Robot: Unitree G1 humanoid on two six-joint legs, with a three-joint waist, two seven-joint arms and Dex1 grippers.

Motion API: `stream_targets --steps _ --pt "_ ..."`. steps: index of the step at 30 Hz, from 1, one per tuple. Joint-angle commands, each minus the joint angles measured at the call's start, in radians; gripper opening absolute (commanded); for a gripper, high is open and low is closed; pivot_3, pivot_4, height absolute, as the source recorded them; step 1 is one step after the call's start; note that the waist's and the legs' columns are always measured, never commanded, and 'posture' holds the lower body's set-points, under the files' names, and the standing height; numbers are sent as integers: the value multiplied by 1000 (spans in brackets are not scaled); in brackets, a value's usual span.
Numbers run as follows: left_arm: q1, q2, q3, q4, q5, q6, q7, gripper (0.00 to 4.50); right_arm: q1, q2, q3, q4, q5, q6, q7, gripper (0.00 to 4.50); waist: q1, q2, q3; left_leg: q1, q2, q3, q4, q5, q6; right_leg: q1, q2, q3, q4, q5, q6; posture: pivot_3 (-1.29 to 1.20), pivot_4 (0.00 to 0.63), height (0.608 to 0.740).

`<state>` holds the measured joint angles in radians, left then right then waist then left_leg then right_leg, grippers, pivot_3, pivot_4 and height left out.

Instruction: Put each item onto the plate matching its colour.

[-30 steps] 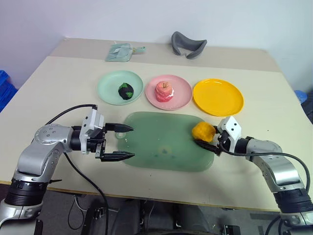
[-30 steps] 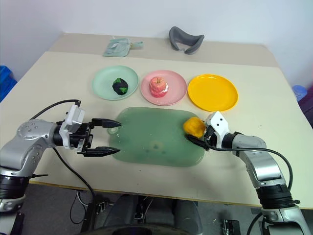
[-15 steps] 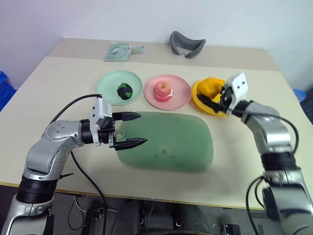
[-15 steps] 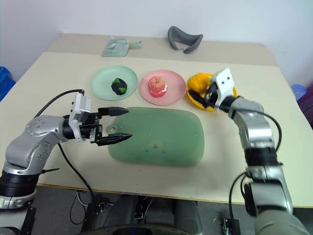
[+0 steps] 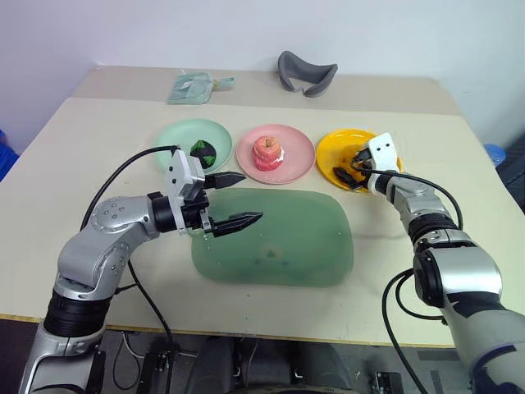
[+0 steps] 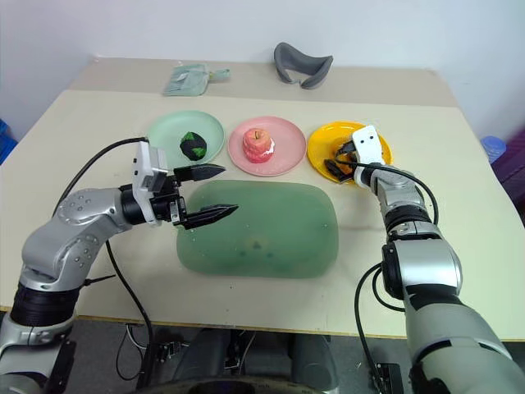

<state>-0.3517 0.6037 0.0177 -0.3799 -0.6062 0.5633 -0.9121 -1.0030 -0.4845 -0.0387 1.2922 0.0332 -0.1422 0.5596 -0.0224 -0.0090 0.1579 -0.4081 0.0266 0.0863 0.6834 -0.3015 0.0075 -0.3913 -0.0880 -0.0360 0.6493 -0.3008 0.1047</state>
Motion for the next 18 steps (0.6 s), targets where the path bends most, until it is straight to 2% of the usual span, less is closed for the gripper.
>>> stream_targets --steps 1,5,8,12,16,18 --pt "23 8 32 -52 -39 9 7 4500 -26 -53 -40 -53 16 -67 57 4479 2 1 0 0 0 0 0 0 0 0 0 0 0 0 0 0 150 740" --pt "53 16 34 -27 6 -36 14 4500 94 -103 -120 -334 144 -21 224 4479 7 1 1 0 0 0 0 0 0 0 0 0 0 0 0 0 150 740" --pt "45 -3 43 25 45 -75 54 4500 318 -131 -157 -750 245 140 257 4479 13 2 1 0 0 -2 0 0 0 2 0 0 0 0 0 0 150 740" --pt "27 -30 78 77 29 -68 99 4500 603 -122 -229 -1216 323 313 146 4479 13 2 1 0 0 -2 0 0 0 1 -1 0 0 0 0 0 150 740" --pt "38 -34 94 77 49 -69 150 4500 820 -54 -277 -1509 353 411 -2 4479 9 2 1 0 0 -1 0 0 0 0 -1 0 0 0 0 0 150 740" --pt "70 -17 105 66 55 -79 145 4500 948 -22 -283 -1616 368 446 -28 4479 11 3 0 0 0 -1 0 0 0 0 0 1 0 0 0 0 150 740"
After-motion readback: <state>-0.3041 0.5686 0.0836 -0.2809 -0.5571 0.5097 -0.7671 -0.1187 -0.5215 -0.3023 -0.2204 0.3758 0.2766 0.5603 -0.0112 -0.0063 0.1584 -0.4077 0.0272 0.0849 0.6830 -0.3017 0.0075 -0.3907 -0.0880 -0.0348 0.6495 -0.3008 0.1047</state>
